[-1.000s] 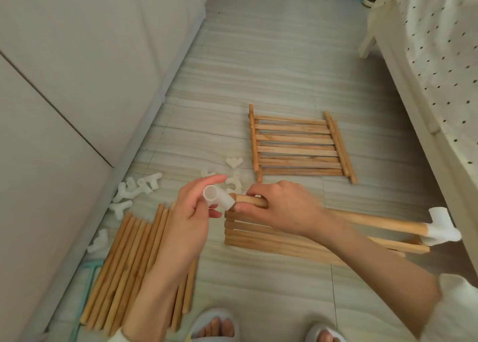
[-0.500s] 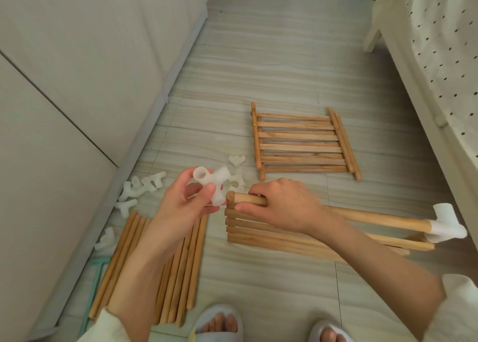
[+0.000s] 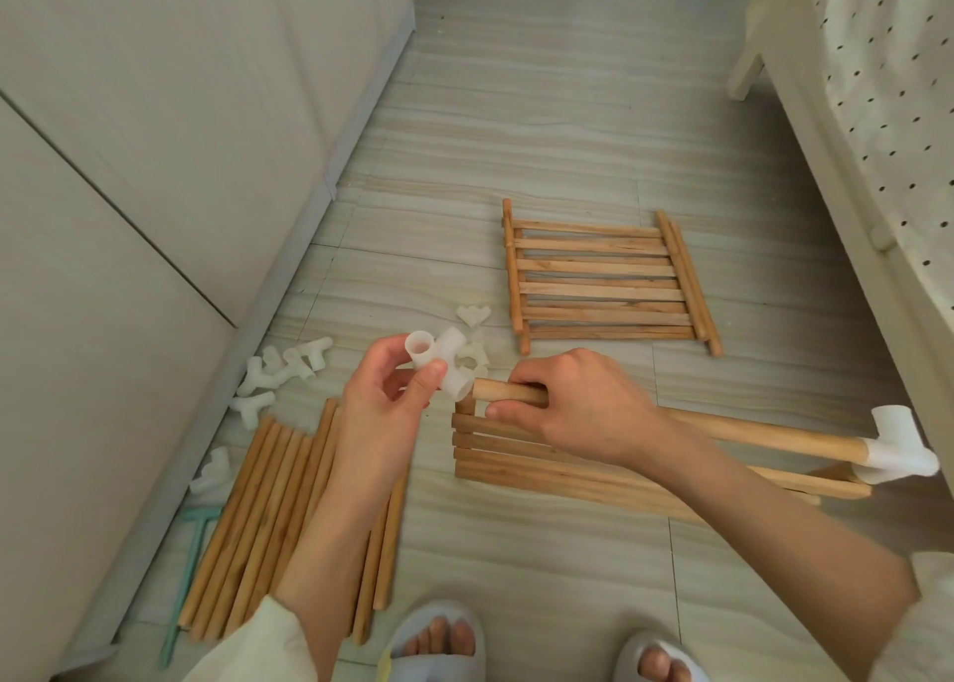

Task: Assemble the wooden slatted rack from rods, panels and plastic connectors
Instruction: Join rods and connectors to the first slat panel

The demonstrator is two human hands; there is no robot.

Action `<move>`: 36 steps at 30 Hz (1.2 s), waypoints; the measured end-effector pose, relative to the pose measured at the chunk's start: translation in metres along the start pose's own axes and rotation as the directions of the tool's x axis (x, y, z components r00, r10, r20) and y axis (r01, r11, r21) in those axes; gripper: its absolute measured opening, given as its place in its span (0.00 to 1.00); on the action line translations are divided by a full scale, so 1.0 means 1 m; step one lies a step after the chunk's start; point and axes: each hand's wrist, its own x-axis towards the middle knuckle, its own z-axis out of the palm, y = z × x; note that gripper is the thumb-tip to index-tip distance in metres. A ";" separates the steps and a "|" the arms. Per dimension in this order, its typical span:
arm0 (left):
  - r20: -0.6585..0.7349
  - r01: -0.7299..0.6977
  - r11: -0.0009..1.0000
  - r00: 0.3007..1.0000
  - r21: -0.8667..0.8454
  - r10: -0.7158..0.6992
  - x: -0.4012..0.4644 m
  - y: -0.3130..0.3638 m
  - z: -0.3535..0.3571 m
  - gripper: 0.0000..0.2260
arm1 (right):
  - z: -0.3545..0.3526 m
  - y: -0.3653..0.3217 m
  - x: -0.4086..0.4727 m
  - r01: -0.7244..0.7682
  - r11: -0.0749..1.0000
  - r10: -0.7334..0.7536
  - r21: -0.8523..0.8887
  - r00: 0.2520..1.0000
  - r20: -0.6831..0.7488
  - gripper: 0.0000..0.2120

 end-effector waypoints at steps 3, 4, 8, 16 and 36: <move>-0.048 0.004 0.999 0.999 -0.040 -0.006 -0.004 -0.005 0.005 0.04 | 0.000 -0.001 -0.001 0.007 1.000 -0.007 -0.018 1.000 -0.004 0.13; -0.057 0.005 0.999 0.998 -0.040 -0.007 -0.004 -0.007 0.007 0.03 | 0.000 -0.001 -0.001 0.008 1.000 -0.009 -0.021 1.000 -0.004 0.13; -0.062 -0.013 0.998 0.998 -0.059 0.010 -0.005 -0.008 0.015 0.04 | -0.002 0.000 -0.002 0.009 1.000 -0.010 -0.014 1.000 -0.027 0.13; 0.010 -0.082 0.996 0.997 -0.018 0.082 -0.012 -0.001 0.023 0.05 | 0.001 0.005 -0.004 0.015 1.000 -0.017 -0.022 0.998 -0.062 0.06; 0.159 -0.222 0.971 0.966 0.091 0.206 -0.007 -0.010 0.022 0.14 | 0.001 0.016 -0.005 0.057 0.998 -0.054 0.027 0.993 -0.109 0.09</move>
